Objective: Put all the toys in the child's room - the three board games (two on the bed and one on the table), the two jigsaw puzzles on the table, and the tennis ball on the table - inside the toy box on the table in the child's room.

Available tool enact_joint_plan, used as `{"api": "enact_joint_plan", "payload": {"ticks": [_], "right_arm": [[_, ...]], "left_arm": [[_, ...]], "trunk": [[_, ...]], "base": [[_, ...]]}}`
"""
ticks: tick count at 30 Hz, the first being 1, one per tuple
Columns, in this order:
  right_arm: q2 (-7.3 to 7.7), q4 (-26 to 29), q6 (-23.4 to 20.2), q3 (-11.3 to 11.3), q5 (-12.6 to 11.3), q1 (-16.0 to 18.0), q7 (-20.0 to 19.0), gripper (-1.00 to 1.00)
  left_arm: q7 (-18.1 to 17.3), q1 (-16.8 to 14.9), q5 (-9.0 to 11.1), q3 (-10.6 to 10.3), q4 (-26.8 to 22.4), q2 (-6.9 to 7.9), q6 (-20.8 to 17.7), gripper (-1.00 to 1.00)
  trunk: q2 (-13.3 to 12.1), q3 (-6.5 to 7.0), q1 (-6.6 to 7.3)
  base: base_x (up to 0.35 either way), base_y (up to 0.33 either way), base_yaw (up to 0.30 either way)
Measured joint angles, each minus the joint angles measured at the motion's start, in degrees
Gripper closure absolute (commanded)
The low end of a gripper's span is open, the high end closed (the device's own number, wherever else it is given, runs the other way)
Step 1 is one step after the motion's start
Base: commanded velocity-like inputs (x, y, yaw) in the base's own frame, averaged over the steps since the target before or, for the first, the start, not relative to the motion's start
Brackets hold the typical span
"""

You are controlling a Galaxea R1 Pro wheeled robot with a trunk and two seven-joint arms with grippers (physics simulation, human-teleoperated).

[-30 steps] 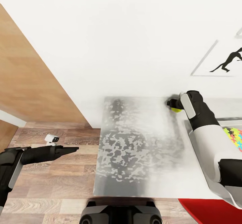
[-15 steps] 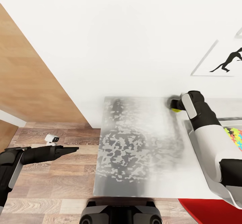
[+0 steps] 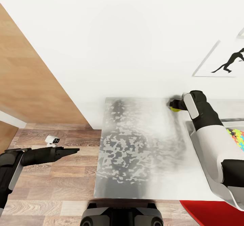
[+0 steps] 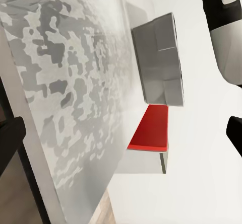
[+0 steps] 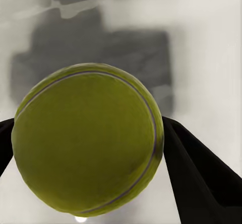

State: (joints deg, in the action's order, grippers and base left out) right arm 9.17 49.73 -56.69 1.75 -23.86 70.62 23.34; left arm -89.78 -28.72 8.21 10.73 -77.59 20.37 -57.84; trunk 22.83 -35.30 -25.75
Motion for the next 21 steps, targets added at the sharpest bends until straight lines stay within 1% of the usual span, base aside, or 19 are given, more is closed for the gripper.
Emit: {"api": "enact_joint_plan", "payload": {"ticks": [18,21], "right_arm": [[0.1,1.0,0.0,0.0,-0.6,-0.5,-0.3,1.0],[0.13,1.0,0.0,0.0,-0.6,-0.5,-0.3,1.0]], "left_arm": [[0.0,0.0,0.0,0.0,0.0,0.0,0.0,-1.0],[0.0,0.0,0.0,0.1,0.0,0.0,0.0,-1.0]], "trunk": [[0.0,0.02,0.0],[0.0,0.2,-0.01]], "base": [[0.0,0.0,0.0],[-0.067,0.0,0.0]]}}
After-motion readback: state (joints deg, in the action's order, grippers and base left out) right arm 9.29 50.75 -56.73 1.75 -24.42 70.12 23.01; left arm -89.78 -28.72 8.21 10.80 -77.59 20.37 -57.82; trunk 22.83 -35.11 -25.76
